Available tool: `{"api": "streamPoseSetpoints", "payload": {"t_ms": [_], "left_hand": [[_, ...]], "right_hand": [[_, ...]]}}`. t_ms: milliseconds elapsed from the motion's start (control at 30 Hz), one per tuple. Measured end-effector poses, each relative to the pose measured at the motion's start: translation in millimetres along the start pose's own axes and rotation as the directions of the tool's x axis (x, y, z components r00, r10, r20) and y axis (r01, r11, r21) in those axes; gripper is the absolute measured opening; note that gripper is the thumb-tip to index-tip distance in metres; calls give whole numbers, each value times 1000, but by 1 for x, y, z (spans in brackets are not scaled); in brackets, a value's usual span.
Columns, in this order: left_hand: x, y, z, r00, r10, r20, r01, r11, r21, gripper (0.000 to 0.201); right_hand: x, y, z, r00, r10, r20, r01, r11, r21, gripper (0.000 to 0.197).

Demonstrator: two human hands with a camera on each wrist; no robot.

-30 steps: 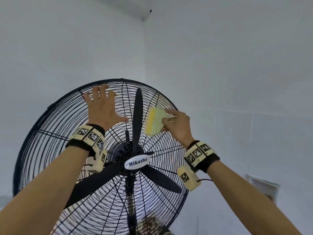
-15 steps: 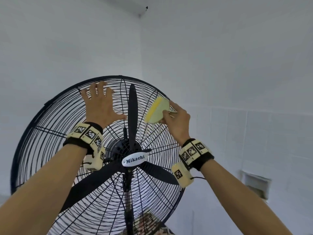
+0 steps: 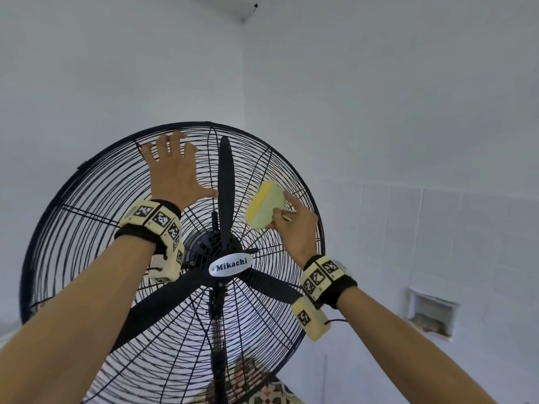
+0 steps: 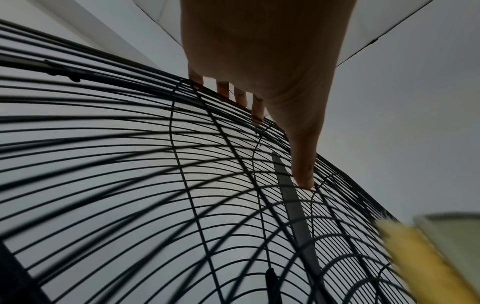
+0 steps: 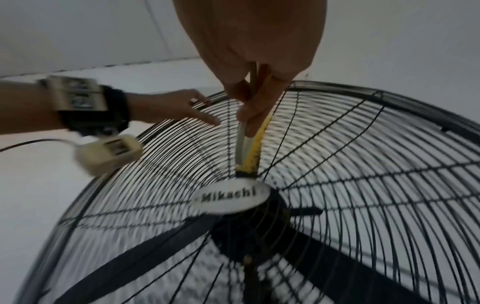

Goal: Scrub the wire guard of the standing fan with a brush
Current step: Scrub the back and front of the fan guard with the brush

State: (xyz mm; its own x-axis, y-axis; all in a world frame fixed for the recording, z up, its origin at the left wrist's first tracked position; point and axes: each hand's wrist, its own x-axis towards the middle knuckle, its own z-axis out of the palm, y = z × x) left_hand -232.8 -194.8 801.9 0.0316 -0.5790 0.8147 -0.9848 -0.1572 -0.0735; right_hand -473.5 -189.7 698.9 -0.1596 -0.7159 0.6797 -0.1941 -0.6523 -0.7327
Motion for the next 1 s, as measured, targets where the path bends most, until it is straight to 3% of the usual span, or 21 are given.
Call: {"api": "streamPoseSetpoints", "payload": {"t_ms": [67,133,300,500,667,867,1000], "left_hand": [[0,-3,0,1000,-5,9,6,1000,-9,116],[-1,-4,0,1000,-1,2,1,1000,-25,115],[-2,3,-3,1000,7,-3,-7,1000,-14,116],[-4,-6,-1,1000,-3,0,3,999,-45,115],[-3,0,-1,1000,2,-15,-3,998,-64,113],[-4,-8,1,1000,-6,-9,6,998,-63,115],[-4,-2,-3,1000,1,1,-1,998,-61,115]], "right_hand": [[-17,9,3,989,19,143,-12,999,-52,51],[-22,12,1,983,16,185,-1,997,-80,51],[-8,5,1,1000,-12,-26,12,1000,8,51],[-41,8,5,986,8,165,7,995,-95,51],[-20,2,3,999,-12,-31,12,1000,8,51],[-60,9,13,968,5,250,18,996,-92,53],[-40,1,8,1000,7,28,-6,1000,-18,51]]}}
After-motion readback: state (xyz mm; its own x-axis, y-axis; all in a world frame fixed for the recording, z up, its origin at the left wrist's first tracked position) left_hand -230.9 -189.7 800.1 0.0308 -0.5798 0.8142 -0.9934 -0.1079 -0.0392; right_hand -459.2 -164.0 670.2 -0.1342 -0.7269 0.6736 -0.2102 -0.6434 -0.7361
